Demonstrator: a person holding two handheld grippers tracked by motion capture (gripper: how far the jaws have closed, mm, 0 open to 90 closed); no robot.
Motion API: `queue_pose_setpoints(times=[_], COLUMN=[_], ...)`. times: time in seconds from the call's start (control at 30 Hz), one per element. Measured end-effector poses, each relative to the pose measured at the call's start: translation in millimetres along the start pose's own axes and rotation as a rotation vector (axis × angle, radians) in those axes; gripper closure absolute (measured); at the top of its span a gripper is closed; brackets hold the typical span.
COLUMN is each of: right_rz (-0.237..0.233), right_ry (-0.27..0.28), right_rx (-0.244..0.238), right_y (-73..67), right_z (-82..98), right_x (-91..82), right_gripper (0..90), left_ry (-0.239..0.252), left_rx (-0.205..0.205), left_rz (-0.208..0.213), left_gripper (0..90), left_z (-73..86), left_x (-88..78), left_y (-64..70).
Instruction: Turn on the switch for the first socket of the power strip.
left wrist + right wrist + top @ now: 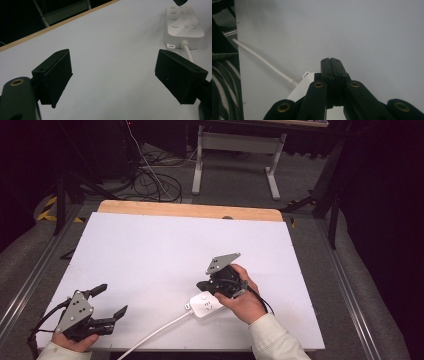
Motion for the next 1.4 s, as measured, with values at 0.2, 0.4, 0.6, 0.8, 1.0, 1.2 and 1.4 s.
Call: queue_pose_setpoints(times=[0.2, 0.4, 0.6, 0.8, 1.0, 1.2, 1.4], right_rz=[0.012, 0.028, 0.031, 0.036, 0.044, 0.048, 0.052], right_ry=[-0.067, -0.143, -0.185, -0.225, -0.26, -0.264, -0.265], right_rx=[0.002, 0.019, 0.033, 0.039, 0.04, 0.039, 0.041], right_y=[1.9, 4.6, 5.8, 6.2, 6.3, 6.3, 6.2], right_z=[0.8, 3.7, 5.9, 7.8, 9.5, 9.7, 10.2], right_x=[6.9, 16.0, 22.4, 28.2, 31.7, 31.6, 31.6], right_gripper=[90.0, 90.0, 90.0, 90.0, 90.0, 90.0, 90.0], left_ry=[-0.005, -0.015, -0.017, -0.017, -0.017, -0.017, -0.017], left_rx=[-0.003, -0.012, -0.015, -0.013, -0.012, -0.01, -0.009], left_rz=[0.0, -0.013, -0.012, -0.01, -0.01, -0.01, -0.01], left_gripper=[14.8, 15.7, 15.7, 15.7, 15.7, 15.7, 15.7], left_z=[0.3, 0.8, 0.9, 0.9, 0.9, 0.9, 0.8], left_x=[0.5, 1.5, 1.6, 1.8, 1.7, 1.7, 1.7], left_y=[0.0, -1.3, -1.3, -1.1, -1.1, -1.0, -0.8])
Point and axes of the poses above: each handheld gripper's, and its own axes: x roughly forward along the jaws, z roughly out of its underside, y roughly to its right, the point moved 3 cm from there along x, roughly forward along the jaws, and after that the axes turned 14 degrees about -z, right-handed, at the moved point
